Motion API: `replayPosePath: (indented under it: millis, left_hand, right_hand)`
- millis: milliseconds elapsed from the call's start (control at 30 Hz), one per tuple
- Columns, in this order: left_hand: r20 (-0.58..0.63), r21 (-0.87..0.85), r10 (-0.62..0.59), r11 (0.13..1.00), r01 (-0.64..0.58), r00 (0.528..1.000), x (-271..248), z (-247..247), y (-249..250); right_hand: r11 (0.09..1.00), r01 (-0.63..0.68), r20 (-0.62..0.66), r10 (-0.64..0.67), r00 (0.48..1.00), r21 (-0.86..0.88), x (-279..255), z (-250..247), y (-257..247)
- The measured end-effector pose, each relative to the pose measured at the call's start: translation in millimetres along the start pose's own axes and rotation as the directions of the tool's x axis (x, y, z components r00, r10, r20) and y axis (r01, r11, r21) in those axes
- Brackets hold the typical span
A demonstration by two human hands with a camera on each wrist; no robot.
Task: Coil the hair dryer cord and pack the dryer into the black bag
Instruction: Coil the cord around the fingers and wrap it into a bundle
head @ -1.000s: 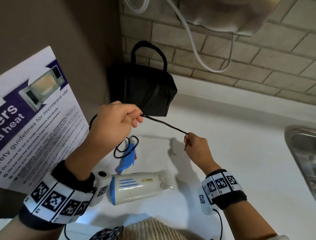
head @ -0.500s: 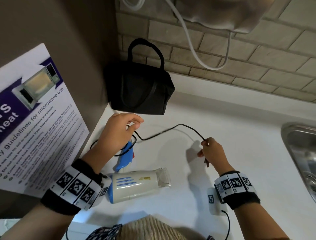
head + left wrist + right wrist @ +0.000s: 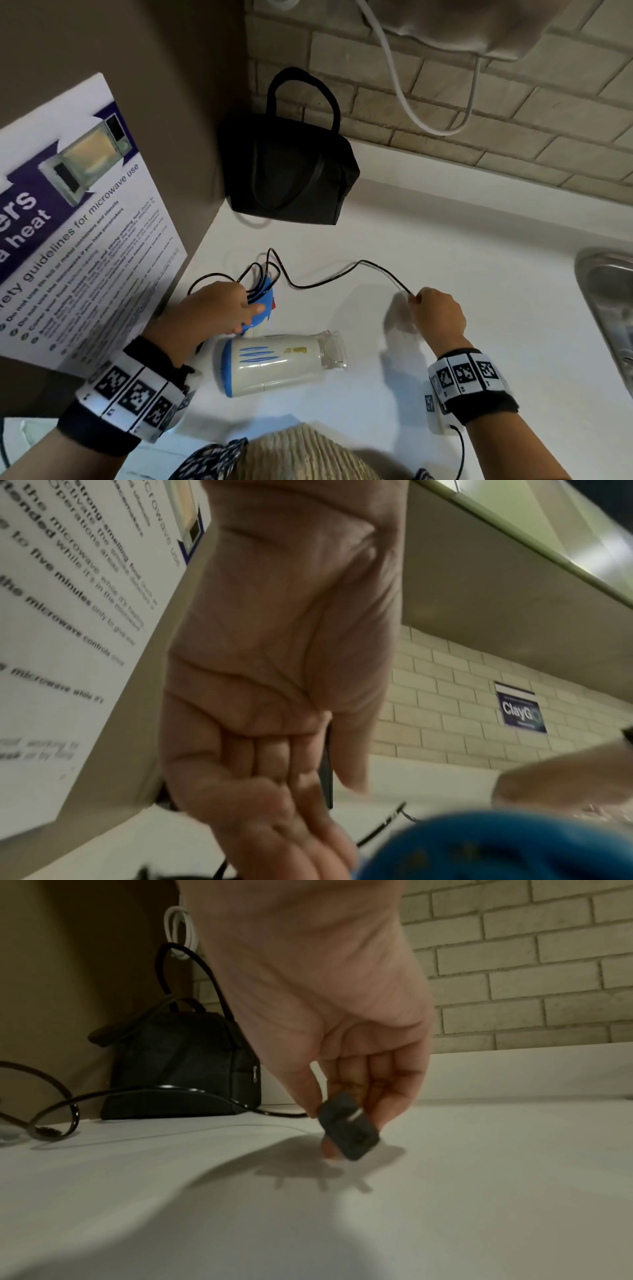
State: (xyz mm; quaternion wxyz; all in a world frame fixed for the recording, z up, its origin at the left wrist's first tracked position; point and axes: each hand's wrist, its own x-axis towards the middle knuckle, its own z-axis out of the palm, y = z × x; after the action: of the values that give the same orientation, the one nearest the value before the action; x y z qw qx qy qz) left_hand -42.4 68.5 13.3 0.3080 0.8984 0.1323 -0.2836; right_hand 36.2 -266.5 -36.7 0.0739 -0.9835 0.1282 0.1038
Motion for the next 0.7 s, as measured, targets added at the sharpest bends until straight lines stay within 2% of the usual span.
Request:
replayPosePath:
  millis: [67,133,267,367,433,533,633,700]
  left_hand:
    - [-0.094,0.108,0.005,0.994,0.005,0.996,4,4,-2]
    - [-0.130,0.248,0.030,0.969,0.003,0.991,7,6,-3]
    - [-0.046,0.341,0.041,0.940,-0.023,0.998,9,15,2]
    - [-0.041,0.357,0.085,0.932,-0.064,0.996,13,25,4]
    - [-0.075,0.250,0.155,0.959,-0.132,0.985,16,26,5]
    - [-0.132,0.049,0.264,0.965,-0.260,0.956,14,25,6]
    - [-0.163,0.046,0.327,0.945,-0.323,0.931,11,24,9]
    - [-0.184,0.009,0.383,0.922,-0.388,0.905,8,23,11]
  right_hand:
    - [1.000,0.010,-0.023,-0.011,1.000,-0.012,-3,-4,-3]
    - [0.999,0.034,-0.049,-0.034,0.998,0.001,-6,-9,-8]
    - [0.983,0.151,-0.093,-0.142,0.986,0.104,-17,-19,-25]
    - [0.931,0.310,-0.089,-0.298,0.950,0.191,-32,-26,-43]
    - [0.866,0.439,-0.047,-0.441,0.896,0.240,-44,-31,-57]
    - [0.743,0.616,-0.011,-0.636,0.772,0.263,-63,-37,-75]
    - [0.608,0.739,-0.016,-0.769,0.639,0.289,-79,-42,-90]
    - [0.526,0.813,-0.061,-0.829,0.555,0.248,-87,-47,-98]
